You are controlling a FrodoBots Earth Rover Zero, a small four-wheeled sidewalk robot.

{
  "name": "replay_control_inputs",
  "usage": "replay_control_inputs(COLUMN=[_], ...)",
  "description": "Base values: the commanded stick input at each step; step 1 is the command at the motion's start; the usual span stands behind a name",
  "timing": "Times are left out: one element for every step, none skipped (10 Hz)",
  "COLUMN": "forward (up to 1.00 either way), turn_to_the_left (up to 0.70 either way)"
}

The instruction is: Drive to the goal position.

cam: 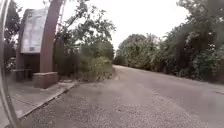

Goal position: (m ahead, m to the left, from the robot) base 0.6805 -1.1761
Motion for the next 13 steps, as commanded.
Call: replay_control_inputs(forward=[0.04, 0.04, 0.04, 0.04, 0.04, 0.04, 0.04, 0.04, 0.04, 0.04, 0.04, 0.04, 0.04], turn_to_the_left=[0.00, 0.00, 0.00, 0.00, 0.00, 0.00, 0.00, 0.00, 0.00, 0.00, 0.00, 0.00, 0.00])
